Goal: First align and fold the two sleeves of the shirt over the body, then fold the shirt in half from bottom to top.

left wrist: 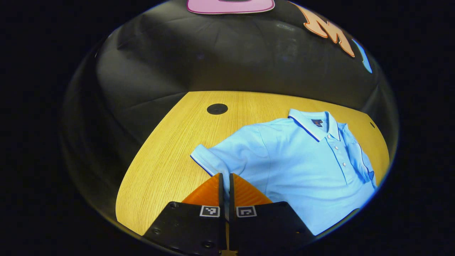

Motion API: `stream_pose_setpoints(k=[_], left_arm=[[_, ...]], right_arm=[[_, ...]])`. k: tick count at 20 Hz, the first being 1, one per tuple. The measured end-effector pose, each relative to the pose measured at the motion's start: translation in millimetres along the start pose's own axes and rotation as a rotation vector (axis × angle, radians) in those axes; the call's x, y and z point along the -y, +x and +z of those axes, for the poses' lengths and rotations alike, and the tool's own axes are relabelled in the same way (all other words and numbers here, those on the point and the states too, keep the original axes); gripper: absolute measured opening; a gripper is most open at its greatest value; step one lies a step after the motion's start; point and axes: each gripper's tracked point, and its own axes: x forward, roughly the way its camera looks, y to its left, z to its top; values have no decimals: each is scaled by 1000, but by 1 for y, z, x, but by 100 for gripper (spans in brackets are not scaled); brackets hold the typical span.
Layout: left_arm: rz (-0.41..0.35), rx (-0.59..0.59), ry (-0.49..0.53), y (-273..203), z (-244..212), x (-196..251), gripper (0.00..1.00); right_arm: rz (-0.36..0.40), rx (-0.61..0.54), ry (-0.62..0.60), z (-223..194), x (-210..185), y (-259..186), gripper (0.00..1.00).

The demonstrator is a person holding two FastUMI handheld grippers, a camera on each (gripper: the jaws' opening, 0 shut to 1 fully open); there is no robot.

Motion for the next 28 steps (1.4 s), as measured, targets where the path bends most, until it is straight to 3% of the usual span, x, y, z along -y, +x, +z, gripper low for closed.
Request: stream_pose_setpoints(k=[4,8,14,18,23,25,26,28], left_arm=[[16,17,22,-5,11,3,0],[19,65,113,-15,32,24,0],[-102,141,216,-47,54,105,0],[-186,190,346,-67,58,170,0],[-241,184,427,-58,40,221,2],[-233,165,431,-51,32,225,16],[-227,154,424,-51,27,223,14],[-212,150,394,-55,25,215,67]], right_arm=[[10,-10,0,-2,-2,5,98],[14,-11,-14,-5,-5,6,98],[20,-13,-21,-7,-11,6,98],[16,-26,-27,-14,-11,4,98],[37,-26,-20,-13,-19,1,98],[50,-28,-20,-14,-24,0,98],[53,-30,-22,-15,-26,1,98],[63,-37,-28,-18,-30,1,98]])
